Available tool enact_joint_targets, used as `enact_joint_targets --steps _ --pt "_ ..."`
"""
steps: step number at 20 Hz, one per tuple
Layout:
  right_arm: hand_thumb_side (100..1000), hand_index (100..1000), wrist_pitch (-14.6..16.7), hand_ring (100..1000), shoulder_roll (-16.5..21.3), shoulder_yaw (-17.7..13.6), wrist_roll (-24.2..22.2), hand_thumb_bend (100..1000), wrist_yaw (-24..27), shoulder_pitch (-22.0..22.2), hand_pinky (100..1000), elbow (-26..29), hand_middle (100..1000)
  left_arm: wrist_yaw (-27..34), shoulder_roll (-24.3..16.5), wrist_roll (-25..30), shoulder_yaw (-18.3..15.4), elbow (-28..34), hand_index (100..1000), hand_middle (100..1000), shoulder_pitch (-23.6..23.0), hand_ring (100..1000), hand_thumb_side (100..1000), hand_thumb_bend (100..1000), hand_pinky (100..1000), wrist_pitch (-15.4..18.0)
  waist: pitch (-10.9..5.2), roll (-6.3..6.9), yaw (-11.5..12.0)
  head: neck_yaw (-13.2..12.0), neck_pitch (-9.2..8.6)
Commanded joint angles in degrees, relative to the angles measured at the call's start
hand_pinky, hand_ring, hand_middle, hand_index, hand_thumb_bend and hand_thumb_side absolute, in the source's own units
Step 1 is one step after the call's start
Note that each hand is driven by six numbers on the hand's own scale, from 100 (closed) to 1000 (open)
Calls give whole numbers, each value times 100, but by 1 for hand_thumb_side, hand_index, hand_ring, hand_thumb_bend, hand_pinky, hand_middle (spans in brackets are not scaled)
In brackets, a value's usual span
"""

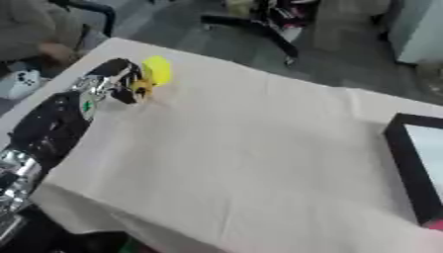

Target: Pick up the objects with one hand, pass them to the other hand, and then place them into the box on the other side of the table.

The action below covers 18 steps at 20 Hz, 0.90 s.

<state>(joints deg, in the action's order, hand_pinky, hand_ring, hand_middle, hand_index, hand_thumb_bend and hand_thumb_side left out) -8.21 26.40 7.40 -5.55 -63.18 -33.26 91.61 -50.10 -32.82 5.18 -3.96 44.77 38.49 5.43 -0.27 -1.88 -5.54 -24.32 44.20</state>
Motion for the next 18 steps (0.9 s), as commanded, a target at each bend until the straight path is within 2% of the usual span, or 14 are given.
enact_joint_targets --steps 1,5,9,13,18 --pt "454 1000 164 736 -94 190 60 282 344 -72 749 239 770 1107 -188 55 76 876 372 361 -26 397 100 316 645 167 -30 23 15 154 -8" --pt "385 985 678 710 -602 728 427 278 661 -156 726 640 729 2946 -2 549 504 1507 372 362 -95 399 100 385 650 259 -24 22 27 360 -8" --pt "347 940 1248 724 -1246 1337 587 265 552 -328 754 677 738 4490 322 1209 1120 2009 379 366 35 403 100 428 655 146 -20 9 42 564 -8" --pt "323 908 1724 752 -1625 1795 426 266 219 -518 817 236 768 5465 522 1643 1754 2312 384 371 276 409 100 451 658 -99 -9 20 68 772 -8" --pt "316 904 2040 774 -1838 1972 327 278 -291 -615 862 -28 795 6144 755 1957 2175 2432 397 384 396 423 100 475 666 -442 7 20 83 1175 -8"
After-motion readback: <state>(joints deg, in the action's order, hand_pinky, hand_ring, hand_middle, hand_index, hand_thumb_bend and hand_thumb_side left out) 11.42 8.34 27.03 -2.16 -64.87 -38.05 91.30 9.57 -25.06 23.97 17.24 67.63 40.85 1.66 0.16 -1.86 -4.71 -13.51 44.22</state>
